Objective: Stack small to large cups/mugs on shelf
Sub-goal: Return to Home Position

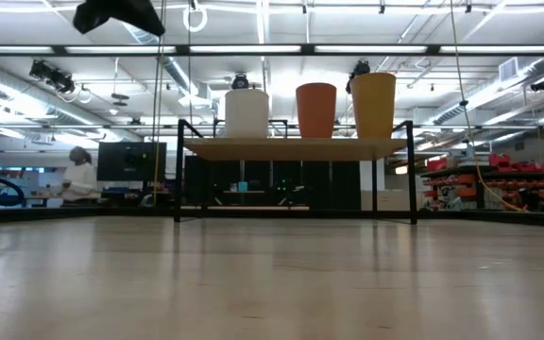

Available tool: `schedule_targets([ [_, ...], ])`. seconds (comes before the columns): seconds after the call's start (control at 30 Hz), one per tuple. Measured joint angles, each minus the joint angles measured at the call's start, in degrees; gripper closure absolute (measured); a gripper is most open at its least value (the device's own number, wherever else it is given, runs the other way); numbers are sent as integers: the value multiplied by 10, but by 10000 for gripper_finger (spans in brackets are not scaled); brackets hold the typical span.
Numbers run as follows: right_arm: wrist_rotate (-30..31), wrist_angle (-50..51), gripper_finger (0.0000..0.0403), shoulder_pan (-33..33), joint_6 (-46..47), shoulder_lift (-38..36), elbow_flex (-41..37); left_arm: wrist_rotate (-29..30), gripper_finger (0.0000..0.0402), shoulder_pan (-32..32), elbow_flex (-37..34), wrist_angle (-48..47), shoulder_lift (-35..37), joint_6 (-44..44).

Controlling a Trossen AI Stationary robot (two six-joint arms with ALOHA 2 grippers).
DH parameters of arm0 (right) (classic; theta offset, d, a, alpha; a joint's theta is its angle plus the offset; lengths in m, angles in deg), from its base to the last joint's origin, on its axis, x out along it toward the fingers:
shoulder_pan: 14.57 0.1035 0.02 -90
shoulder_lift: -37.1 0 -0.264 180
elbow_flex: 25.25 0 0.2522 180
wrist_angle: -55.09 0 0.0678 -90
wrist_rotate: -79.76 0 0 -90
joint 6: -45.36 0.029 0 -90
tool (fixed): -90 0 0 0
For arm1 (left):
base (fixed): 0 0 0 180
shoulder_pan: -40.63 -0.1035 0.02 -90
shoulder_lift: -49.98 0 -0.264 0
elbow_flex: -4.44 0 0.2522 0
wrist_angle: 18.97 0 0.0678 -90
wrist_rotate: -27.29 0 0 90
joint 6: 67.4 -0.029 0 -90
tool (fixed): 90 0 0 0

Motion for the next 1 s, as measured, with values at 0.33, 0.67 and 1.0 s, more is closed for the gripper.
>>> schedule_targets([
  [0.33,-31,-48,310,0,-72,-83,0,81,369,2,0,20,133,-67],
  [0.67,-34,-12,310,0,-100,-141,0,97,382,9,0,26,234,-128],
  [1.0,-25,-12,310,0,-104,-175,-7,100,373,9,-91,31,355,-100],
])
